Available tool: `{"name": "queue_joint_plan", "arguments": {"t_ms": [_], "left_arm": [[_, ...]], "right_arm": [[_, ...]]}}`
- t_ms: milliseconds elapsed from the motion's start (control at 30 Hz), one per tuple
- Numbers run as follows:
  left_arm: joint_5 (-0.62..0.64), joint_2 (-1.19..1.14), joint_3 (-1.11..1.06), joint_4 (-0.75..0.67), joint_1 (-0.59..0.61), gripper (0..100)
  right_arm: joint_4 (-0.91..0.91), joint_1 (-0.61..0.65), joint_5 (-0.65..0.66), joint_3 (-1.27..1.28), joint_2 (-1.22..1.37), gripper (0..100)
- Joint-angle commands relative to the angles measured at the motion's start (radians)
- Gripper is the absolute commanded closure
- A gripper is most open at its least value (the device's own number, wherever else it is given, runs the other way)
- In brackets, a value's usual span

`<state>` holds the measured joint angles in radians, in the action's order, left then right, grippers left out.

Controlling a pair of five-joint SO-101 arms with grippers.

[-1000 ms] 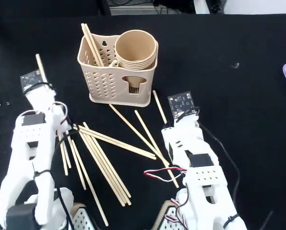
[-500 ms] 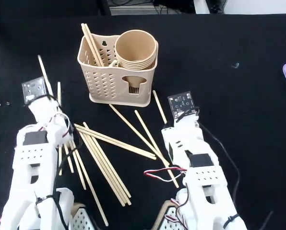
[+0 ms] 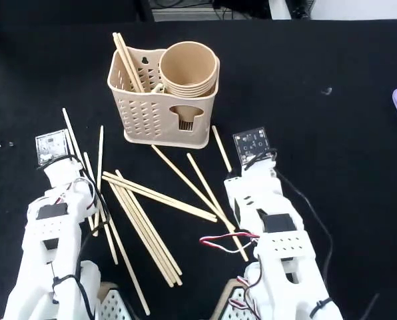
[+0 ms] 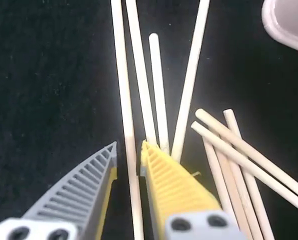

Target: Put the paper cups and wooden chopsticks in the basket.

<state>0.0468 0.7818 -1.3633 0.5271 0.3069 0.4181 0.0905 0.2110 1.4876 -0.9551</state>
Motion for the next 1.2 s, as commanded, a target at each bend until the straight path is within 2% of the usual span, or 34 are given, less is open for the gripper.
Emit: {"name": "queue_joint_plan", "arguments": {"t_ms": [0, 200, 367, 500, 700, 867, 1167], "left_arm": [[-0.009, 0.018, 0.008, -0.018, 0.010, 92], [0.003, 0.020, 0.018, -0.025, 0.010, 92], [0.209, 0.017, 0.081, -0.020, 0.010, 91], [0.295, 0.017, 0.110, -0.020, -0.013, 86], [0.295, 0.015, 0.107, -0.026, -0.027, 89], [0.295, -0.008, 0.110, -0.020, -0.027, 87], [0.299, -0.382, 0.305, -0.020, -0.025, 87]], "right_arm": [[0.002, 0.017, 0.008, -0.035, -0.025, 85.7], [0.002, 0.017, 0.008, -0.035, -0.025, 85.7], [0.002, 0.017, 0.008, -0.035, -0.025, 85.7], [0.002, 0.017, 0.008, -0.035, -0.025, 85.7], [0.002, 0.017, 0.008, -0.035, -0.025, 85.7], [0.002, 0.017, 0.008, -0.035, -0.025, 85.7], [0.002, 0.017, 0.008, -0.035, -0.025, 85.7]]}}
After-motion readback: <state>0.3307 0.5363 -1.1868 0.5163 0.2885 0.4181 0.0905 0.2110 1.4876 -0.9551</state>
